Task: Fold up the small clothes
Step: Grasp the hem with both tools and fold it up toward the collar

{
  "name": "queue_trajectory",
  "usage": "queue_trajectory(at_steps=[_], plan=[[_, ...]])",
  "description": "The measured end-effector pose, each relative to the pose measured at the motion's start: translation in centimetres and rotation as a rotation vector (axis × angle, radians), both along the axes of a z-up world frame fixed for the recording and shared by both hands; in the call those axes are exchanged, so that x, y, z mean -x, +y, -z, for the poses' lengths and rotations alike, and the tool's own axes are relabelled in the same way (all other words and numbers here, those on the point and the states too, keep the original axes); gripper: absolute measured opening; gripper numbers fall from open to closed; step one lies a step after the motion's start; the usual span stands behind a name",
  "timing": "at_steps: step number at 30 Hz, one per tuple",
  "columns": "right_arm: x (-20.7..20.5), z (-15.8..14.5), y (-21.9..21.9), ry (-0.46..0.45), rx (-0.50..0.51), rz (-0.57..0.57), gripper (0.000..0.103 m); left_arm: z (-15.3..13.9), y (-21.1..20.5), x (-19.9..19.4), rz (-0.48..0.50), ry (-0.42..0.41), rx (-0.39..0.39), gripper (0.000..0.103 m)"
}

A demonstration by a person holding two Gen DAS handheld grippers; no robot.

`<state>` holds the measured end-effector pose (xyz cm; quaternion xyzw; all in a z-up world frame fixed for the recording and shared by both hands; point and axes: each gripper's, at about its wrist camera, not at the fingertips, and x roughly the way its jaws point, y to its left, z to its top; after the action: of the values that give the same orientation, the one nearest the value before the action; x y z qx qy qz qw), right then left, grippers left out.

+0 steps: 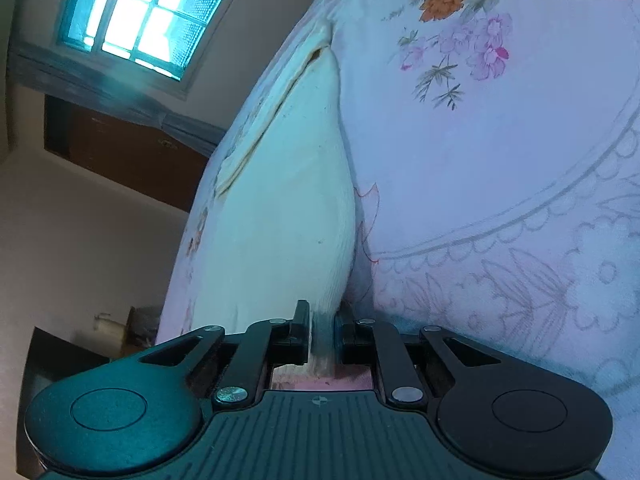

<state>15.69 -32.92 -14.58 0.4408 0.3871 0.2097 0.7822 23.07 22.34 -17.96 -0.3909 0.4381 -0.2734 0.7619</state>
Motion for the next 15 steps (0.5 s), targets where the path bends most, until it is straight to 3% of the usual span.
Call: queue_trajectory(at_steps=[2,5,9,15], plan=[[-0.3,0.1,0.0,-0.004,0.019,0.002,0.005,-0.5,-0.6,0.0,0.008,-0.017,-0.060,0.004],[0.0,-0.5,0.0,-0.047,0.056,0.008,0.005,-1.3,-0.6,0.1,-0.011,-0.040,-0.069,0.001],[-0.6,-3.7,-0.7,-0.160,0.080,0.031,0.004,-3.9,0.1,-0.8,-0.056,-0.123,-0.004,0.001],[-8.1,-9.8,-0.9,-0.302,0.125,-0.010,0.004,-9.2,-0.4,-8.7,-0.080,-0.247,0.052,0.001]])
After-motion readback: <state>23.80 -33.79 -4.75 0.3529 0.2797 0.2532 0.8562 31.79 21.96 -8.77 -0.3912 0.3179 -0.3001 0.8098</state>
